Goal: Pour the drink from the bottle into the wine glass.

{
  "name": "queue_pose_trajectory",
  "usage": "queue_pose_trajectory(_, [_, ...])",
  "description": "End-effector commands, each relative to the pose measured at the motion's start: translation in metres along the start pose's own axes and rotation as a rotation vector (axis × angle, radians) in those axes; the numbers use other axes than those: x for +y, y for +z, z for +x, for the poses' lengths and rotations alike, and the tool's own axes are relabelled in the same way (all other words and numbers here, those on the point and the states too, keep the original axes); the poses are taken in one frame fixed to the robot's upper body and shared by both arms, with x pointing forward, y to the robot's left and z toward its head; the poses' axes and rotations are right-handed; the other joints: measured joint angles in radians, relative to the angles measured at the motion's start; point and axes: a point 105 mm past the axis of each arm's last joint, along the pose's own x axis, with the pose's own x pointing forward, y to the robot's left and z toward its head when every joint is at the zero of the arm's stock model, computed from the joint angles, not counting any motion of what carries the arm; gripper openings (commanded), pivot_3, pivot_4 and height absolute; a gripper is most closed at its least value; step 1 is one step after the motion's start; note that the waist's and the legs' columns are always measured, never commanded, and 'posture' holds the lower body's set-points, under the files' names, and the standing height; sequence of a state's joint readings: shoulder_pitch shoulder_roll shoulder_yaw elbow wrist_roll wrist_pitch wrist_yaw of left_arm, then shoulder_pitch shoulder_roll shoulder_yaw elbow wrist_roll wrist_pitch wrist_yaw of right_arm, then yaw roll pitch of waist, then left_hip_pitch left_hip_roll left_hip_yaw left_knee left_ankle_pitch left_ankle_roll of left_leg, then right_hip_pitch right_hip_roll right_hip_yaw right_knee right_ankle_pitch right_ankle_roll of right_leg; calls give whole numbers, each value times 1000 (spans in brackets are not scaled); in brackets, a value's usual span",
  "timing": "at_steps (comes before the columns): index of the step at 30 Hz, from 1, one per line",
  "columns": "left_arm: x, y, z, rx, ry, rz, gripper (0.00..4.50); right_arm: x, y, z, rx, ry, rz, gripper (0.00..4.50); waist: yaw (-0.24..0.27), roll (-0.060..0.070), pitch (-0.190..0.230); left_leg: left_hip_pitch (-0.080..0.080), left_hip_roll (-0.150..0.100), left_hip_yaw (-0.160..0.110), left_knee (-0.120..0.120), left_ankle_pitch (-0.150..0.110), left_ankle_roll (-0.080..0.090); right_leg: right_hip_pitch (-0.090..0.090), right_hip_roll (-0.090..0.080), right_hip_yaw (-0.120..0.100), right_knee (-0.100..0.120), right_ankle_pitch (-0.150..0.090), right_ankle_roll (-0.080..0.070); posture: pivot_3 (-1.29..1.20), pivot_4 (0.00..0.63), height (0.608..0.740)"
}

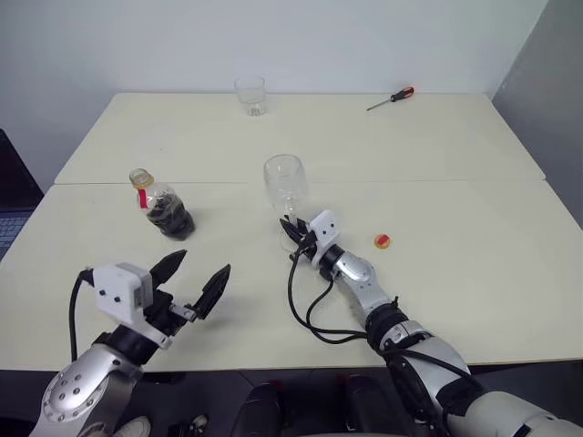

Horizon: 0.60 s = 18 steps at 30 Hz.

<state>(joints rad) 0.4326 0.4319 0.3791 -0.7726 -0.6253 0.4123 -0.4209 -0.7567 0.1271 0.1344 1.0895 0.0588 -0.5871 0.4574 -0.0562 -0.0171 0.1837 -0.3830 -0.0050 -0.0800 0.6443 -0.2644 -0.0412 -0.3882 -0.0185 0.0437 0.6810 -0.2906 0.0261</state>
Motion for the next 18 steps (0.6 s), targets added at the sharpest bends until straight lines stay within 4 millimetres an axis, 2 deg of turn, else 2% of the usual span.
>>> queue_pose_trajectory(1, [-9, 11, -1, -49, -14, 11, 4500, 0, 11, 8, -41, -22, 2, 162, 4, 0, 0, 0, 0, 0, 0, 0, 0, 0, 0, 0, 0, 0, 0, 0, 150, 740])
queue_pose_trajectory(5, [-10, 11, -1, -50, -18, 6, 4500, -3, 9, 7, -31, -29, 4, 162, 6, 0, 0, 1, 0, -2, 0, 0, 0, 1, 0, 0, 0, 0, 0, 0, 150, 740])
queue_pose_trajectory(12, [-11, 10, 2, -47, -35, -1, 4500, -5, 12, 2, -53, -17, -10, 2564, 3, 0, 0, 1, 0, -1, 0, 0, 0, 1, 0, -1, 0, 0, 0, 0, 150, 740])
queue_pose_trajectory(17, [-10, 9, 4, -46, -43, 0, 4500, -3, 19, -10, -98, 46, -40, 4336, 5, 0, 0, 1, 0, -1, 0, 0, 0, 1, 0, -1, 0, 0, 0, 0, 150, 740])
queue_pose_trajectory(18, [-9, 9, 4, -46, -43, 0, 4500, -3, 22, -14, -108, 64, -42, 4453, 6, 0, 0, 1, 0, -1, 0, 0, 0, 1, 0, -1, 0, 0, 0, 0, 150, 740])
